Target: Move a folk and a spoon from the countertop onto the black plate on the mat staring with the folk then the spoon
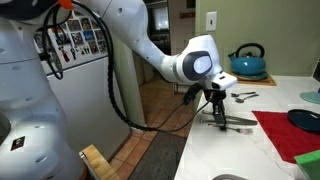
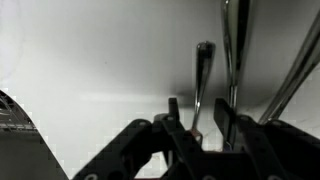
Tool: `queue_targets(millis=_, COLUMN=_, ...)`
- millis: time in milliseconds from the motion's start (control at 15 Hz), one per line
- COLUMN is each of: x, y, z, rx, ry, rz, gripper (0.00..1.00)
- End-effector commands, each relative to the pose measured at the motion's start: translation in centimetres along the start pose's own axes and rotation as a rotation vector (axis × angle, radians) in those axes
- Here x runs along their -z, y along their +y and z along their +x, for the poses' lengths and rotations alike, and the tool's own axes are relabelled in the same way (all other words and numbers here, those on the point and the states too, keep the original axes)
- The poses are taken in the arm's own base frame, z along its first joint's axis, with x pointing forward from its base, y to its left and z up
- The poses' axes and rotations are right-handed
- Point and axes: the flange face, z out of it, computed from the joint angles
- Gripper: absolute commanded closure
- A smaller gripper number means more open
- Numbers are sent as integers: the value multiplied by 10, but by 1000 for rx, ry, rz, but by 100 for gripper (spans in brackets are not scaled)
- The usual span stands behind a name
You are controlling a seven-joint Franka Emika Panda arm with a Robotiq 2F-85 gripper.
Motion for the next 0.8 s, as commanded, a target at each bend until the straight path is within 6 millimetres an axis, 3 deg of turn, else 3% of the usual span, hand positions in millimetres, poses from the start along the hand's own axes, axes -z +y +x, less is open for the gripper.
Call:
queue_targets(millis=0, x=-6, y=0, z=3, rx=-7, ry=-8, rz=14, gripper=55)
queue_targets(millis=400, x=-13, y=0, z=4, rx=-7, ry=-10, rz=3, gripper=68)
queue_targets(millis=467, x=-14, y=0, z=5, rx=-6, ry=-8, rz=1, gripper=85)
queue_targets(millis=600, x=-14, y=0, z=6, rx=-6, ry=-4, rz=2, gripper=97)
queue_targets(millis=733, x=-13, y=1, z=7, rx=-4, ry=-1, rz=-2, gripper=100)
